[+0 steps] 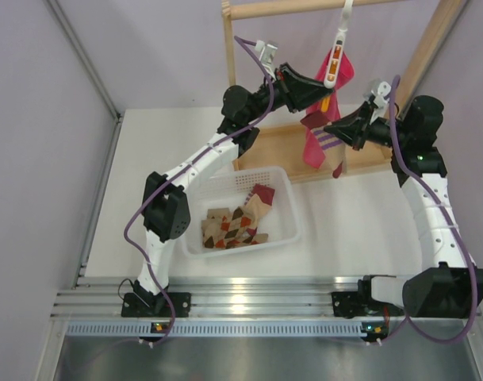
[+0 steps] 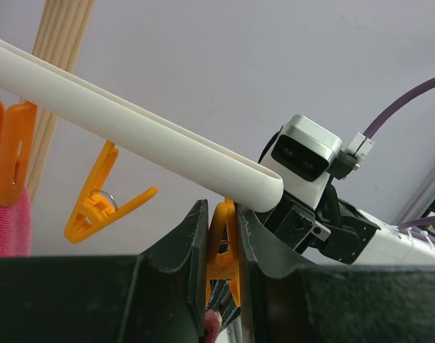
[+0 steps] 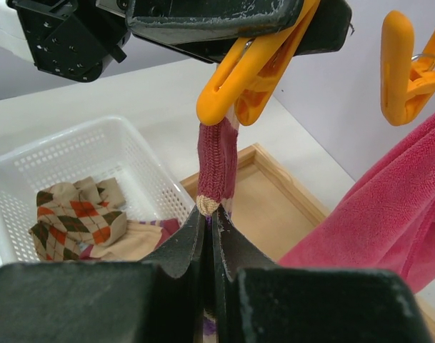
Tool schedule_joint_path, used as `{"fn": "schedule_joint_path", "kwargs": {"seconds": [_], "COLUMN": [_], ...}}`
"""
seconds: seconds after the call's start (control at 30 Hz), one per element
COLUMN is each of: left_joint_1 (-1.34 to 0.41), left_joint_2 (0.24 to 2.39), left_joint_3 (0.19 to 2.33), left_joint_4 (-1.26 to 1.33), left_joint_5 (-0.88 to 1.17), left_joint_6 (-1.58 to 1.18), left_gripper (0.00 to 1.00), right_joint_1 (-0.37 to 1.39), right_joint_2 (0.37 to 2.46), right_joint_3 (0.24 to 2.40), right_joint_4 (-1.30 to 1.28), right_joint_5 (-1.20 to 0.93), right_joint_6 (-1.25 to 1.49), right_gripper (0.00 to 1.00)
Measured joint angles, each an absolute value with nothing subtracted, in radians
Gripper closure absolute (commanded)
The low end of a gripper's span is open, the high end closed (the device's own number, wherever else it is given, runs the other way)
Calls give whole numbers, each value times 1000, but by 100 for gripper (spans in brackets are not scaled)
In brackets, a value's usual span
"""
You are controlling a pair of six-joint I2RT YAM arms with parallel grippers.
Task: Clip the socks to the hanger
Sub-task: Clamp the sock onto the hanger.
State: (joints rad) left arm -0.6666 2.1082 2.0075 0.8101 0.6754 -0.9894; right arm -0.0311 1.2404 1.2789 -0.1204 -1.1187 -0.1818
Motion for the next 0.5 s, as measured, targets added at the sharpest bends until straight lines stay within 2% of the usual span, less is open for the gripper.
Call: {"fn": "schedule_joint_path", "kwargs": {"seconds": [0.5], "left_joint_1": [-667], "left_joint_2": [2113], "left_joint_3": [2008], "left_joint_4": [812], "left_joint_5": [677], "left_joint_6": [-989], "left_gripper": [100], "right_joint_1": [-52], "right_joint_2": [1246], "right_joint_3": [1332], "right_joint_4": [-133], "right_joint_5": [-1155], "right_joint_6": [-172], "right_gripper": [100]}}
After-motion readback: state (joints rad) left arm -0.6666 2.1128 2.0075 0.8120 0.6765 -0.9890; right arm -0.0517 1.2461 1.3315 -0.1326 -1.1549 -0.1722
